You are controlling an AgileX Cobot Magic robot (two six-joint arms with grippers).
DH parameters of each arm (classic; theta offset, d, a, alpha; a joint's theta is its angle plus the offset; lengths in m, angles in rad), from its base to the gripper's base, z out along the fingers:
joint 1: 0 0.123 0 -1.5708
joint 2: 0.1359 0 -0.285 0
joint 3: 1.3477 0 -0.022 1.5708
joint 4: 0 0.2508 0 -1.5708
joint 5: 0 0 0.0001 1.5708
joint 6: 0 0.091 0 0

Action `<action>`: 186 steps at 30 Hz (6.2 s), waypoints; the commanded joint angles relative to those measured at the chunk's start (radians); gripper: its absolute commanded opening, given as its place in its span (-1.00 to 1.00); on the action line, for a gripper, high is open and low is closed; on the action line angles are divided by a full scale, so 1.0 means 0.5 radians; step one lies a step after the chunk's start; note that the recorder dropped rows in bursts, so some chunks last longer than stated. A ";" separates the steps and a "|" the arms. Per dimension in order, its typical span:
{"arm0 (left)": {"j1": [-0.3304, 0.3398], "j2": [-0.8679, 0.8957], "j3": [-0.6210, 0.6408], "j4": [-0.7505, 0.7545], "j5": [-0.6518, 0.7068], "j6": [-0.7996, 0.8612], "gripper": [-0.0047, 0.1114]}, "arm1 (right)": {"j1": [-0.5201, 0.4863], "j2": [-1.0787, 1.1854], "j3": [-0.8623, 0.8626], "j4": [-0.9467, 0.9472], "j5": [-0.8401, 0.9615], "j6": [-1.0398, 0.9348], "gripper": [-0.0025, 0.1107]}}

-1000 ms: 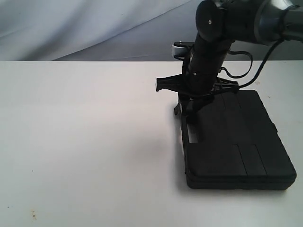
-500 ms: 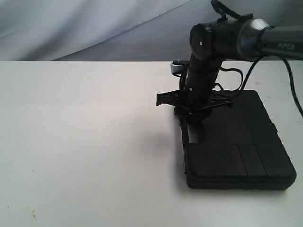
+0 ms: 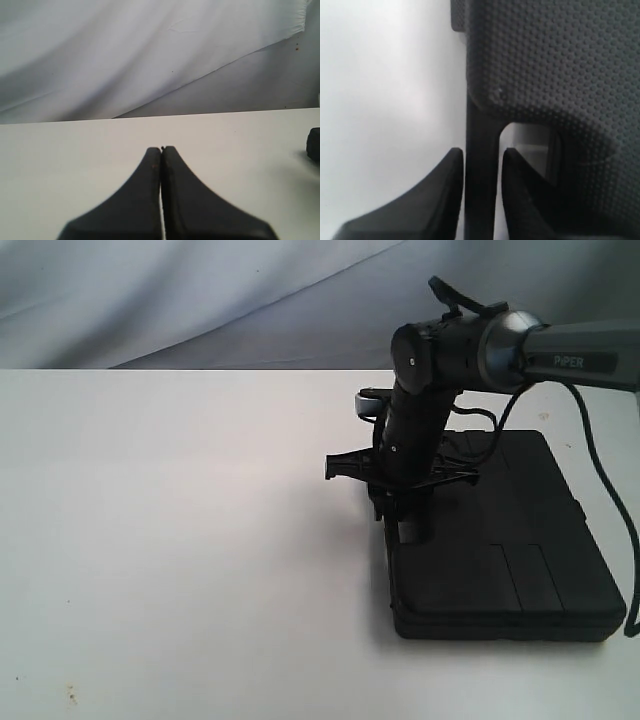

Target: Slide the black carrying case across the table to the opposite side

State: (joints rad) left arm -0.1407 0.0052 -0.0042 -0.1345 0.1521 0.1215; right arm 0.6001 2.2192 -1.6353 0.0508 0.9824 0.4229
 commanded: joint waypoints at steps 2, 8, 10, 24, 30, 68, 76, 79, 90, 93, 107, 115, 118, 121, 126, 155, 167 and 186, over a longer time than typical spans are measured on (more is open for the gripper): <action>0.003 -0.010 0.008 0.000 -0.010 -0.019 -0.92 | -0.010 0.028 -0.015 0.009 -0.048 0.007 -0.56; 0.003 -0.010 0.008 0.000 -0.010 -0.019 -0.92 | -0.007 0.040 -0.015 0.009 -0.071 0.038 -0.76; 0.003 -0.010 0.008 0.000 -0.010 -0.019 -0.92 | 0.002 0.040 -0.015 0.009 -0.071 0.052 -0.90; 0.003 -0.010 0.008 0.000 -0.010 -0.019 -0.92 | 0.139 0.040 -0.015 -0.024 -0.253 0.385 -0.96; 0.003 -0.010 0.008 0.000 -0.010 -0.019 -0.92 | 0.206 0.040 -0.015 -0.024 -0.381 0.483 -0.96; 0.003 -0.010 0.008 0.000 -0.010 -0.019 -0.92 | 0.366 0.041 -0.015 0.178 -1.098 0.457 -0.93; 0.003 -0.010 0.008 0.000 -0.010 -0.019 -0.92 | 0.366 0.041 -0.015 0.193 -1.115 0.457 -0.17; 0.003 -0.010 0.008 0.000 -0.010 -0.019 -0.92 | 0.366 0.041 -0.015 0.193 -1.095 0.457 -0.05; 0.003 -0.010 0.008 0.000 -0.010 -0.019 -0.92 | 0.357 0.041 -0.015 0.130 -1.063 0.457 0.09; 0.003 -0.010 0.008 0.000 -0.010 -0.019 -0.92 | 0.357 0.041 -0.015 0.051 -1.054 0.465 0.09; 0.003 -0.010 0.008 0.000 -0.010 -0.019 -0.92 | 0.357 0.041 -0.015 -0.236 -0.878 0.584 -0.15; 0.003 -0.010 0.008 0.000 -0.010 -0.019 -0.92 | 0.362 0.038 -0.015 -0.535 -0.625 0.695 -0.15; 0.003 -0.010 0.008 0.000 -0.010 -0.019 -0.92 | 0.362 -0.017 -0.015 -0.548 -0.596 0.694 -0.15; 0.003 -0.010 0.008 0.000 -0.010 -0.019 -0.92 | 0.362 -0.130 -0.015 -0.548 -0.534 0.689 -0.15; 0.003 -0.010 0.008 0.000 -0.010 -0.019 -0.92 | 0.362 -0.388 -0.015 -0.548 -0.317 0.582 -0.15; 0.003 -0.010 0.008 0.000 -0.010 -0.019 -0.92 | 0.577 -1.990 1.332 -0.820 -0.313 0.580 -0.96; 0.003 -0.010 0.008 0.000 -0.010 -0.019 -0.92 | 0.577 -2.542 1.708 -0.811 -0.371 0.734 -0.96; 0.003 -0.010 0.008 0.000 -0.010 -0.019 -0.92 | -0.020 -3.401 2.316 -0.366 -0.685 0.280 -0.96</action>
State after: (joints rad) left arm -0.1407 0.0052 -0.0042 -0.1345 0.1521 0.1215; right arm 0.6520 0.5549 -0.5139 -0.1885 0.6691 0.6659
